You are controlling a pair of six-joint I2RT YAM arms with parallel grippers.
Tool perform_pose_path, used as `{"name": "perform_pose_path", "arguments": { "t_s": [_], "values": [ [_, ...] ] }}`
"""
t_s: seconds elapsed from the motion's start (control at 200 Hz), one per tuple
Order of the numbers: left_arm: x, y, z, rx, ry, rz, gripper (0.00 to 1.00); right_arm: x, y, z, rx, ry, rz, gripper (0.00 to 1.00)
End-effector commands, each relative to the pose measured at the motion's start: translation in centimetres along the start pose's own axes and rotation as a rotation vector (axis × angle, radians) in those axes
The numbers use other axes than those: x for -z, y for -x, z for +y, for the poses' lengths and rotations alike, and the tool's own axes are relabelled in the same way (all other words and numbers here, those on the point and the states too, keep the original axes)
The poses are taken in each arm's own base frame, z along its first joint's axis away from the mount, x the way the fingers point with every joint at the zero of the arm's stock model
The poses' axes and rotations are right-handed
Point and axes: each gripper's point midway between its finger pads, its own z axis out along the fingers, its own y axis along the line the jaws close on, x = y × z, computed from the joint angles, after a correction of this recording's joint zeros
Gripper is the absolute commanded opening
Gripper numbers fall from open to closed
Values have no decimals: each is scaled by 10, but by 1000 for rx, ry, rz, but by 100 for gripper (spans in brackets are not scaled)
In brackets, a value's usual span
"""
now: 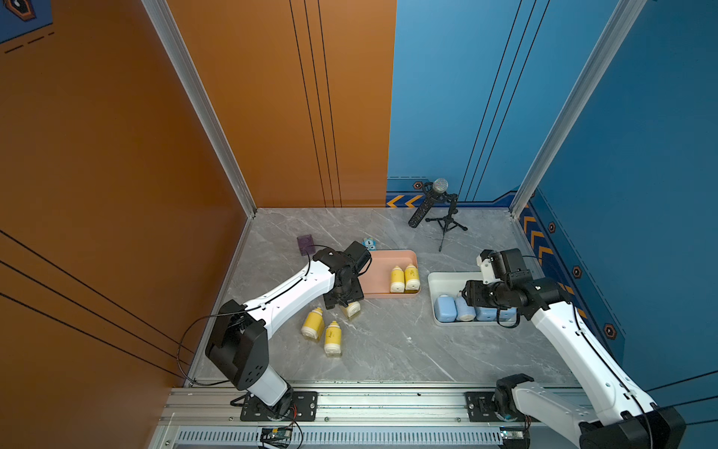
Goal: Place the pencil sharpeners by color into the storage box
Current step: Pick up the pencil sharpener from the center of the board.
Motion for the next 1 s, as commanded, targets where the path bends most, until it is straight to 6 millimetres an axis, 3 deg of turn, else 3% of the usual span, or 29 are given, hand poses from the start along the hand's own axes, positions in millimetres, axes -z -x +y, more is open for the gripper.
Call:
{"name": "perform_pose_path", "arguments": {
  "t_s": [0.0, 0.621, 0.996],
  "values": [
    [1, 2, -2, 12, 16, 0, 67, 0, 3, 1, 5, 12, -19, 65],
    [-19, 4, -11, 45, 25, 31, 66, 3, 4, 2, 4, 23, -31, 65],
    [-39, 1, -2, 83, 46, 62, 63, 6, 4, 2, 3, 28, -41, 65]
  ]
}}
